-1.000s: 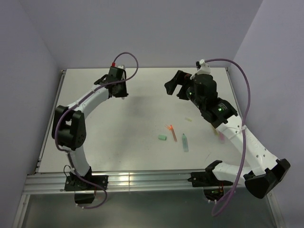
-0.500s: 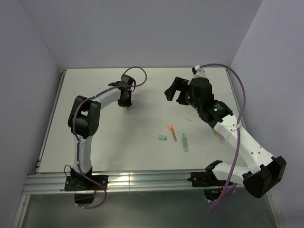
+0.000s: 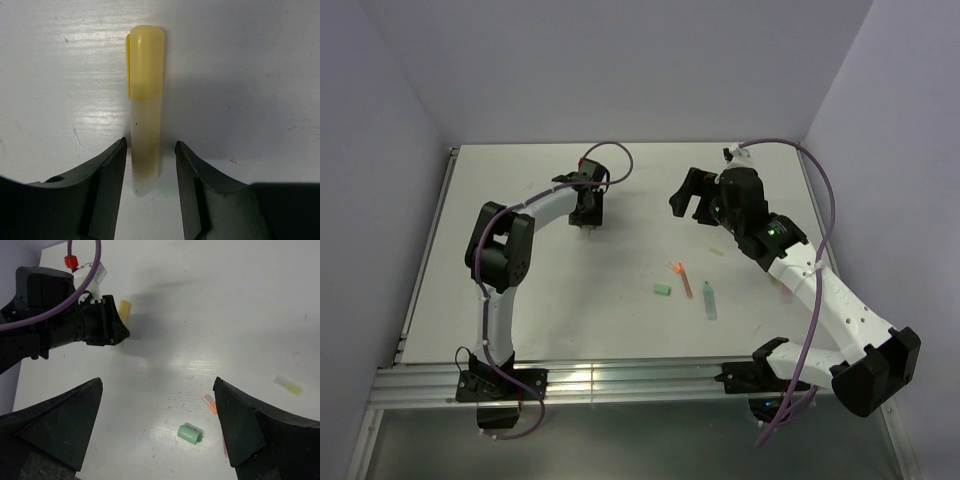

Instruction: Insert the pens into the pen caps

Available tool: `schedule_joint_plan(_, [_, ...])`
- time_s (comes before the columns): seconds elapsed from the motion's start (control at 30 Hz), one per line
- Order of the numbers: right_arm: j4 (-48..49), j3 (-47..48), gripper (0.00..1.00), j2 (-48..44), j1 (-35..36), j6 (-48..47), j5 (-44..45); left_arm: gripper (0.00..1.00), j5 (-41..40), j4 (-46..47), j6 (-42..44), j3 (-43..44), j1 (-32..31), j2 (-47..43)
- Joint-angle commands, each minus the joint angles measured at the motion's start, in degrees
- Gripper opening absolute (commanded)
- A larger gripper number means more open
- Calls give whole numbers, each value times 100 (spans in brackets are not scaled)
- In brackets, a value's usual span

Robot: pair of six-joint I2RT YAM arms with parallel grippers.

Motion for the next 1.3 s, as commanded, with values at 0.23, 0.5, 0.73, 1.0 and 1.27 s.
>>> schedule_joint_plan(0.23, [-364,-117,100,-221,-122,-180,529,54,-322,-272,55,417,38,-906])
schedule_joint_plan(0.5, [-804,-1294,96,-564,-149,154,863,57,108,-291,-120,330,47,-2155])
schedule_joint_plan(0.73, [-1182,-2163,89,-591,-157,724,495,59,1101,96,-419,-592,3,-3962])
schedule_joint_plan(1.0, [-1385,-2489,81,-196,-166,998,257,61,1892,562,-639,-1761,-6,-5713])
schedule_joint_plan(1.27, [-1174,-2543,72,569,-157,1042,283,62,2016,588,-595,-2122,3,-6410])
